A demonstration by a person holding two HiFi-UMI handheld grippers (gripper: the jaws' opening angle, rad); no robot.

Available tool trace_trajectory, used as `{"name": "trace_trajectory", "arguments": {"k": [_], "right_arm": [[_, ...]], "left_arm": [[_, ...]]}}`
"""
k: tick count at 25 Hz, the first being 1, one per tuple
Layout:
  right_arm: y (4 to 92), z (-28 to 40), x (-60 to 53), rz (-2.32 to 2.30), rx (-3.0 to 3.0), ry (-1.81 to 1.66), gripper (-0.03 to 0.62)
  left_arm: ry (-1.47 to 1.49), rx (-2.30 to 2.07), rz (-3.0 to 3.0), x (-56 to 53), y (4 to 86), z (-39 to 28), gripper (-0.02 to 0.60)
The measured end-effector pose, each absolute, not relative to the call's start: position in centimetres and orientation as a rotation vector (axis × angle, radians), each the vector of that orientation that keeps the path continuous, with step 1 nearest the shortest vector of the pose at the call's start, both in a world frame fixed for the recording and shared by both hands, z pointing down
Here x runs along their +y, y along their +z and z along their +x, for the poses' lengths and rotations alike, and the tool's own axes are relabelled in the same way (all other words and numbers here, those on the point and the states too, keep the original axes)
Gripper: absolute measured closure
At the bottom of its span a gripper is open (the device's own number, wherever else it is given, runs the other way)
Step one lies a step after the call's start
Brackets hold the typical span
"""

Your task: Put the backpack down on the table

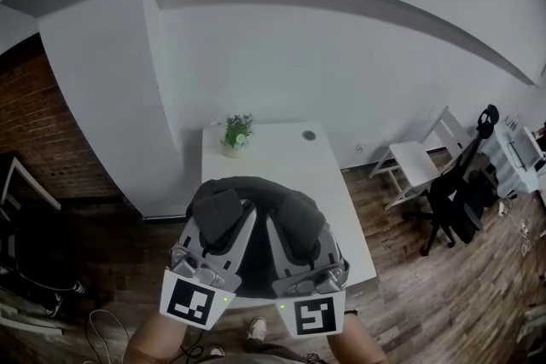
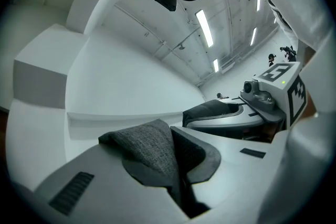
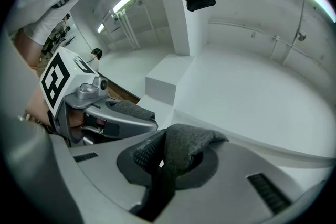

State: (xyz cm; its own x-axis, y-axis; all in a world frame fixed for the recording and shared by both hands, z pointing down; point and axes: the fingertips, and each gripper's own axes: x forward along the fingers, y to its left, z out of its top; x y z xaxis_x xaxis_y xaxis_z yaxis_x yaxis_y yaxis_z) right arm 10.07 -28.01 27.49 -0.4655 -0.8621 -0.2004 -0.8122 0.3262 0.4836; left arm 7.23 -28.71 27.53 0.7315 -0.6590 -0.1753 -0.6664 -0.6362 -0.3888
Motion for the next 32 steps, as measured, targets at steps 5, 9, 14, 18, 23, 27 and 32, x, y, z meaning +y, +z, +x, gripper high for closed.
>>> {"name": "trace_trajectory", "arguments": {"k": [5,9,14,18,23,27,32], "right_arm": [[30.0,10.1,-30.3,1.501,-2.497,-0.78,0.536],[32.1,10.1,-31.5,1.46,-2.495,-0.752,0.536],[35.0,10.1,-33.5,1.409,-2.483,-0.682,0.536],[36.5,10.3,-34.5,1.396,-2.475,-0.644,0.534],[38.6,10.5,-35.4,1.364,-2.467,-0.578,0.534],[39.8,10.8,-35.9,1.358,-2.471,-0.545,0.534],[41.3,11.5,-36.9,1.348,-2.471,-0.5,0.534]], "left_arm": [[-0.015,1.04,-2.528,-30.9,29.7,7.4,0.552],[-0.053,1.06,-2.534,-32.3,31.5,7.2,0.552],[-0.072,1.109,-2.564,-34.3,33.6,7.0,0.552],[-0.082,1.136,-2.571,-35.5,34.9,6.9,0.552],[-0.065,1.212,-2.631,-36.8,36.9,6.8,0.551],[-0.087,1.259,-2.648,-37.5,38.4,6.6,0.548],[-0.155,1.319,-2.675,-38.7,41.1,6.6,0.525]]}}
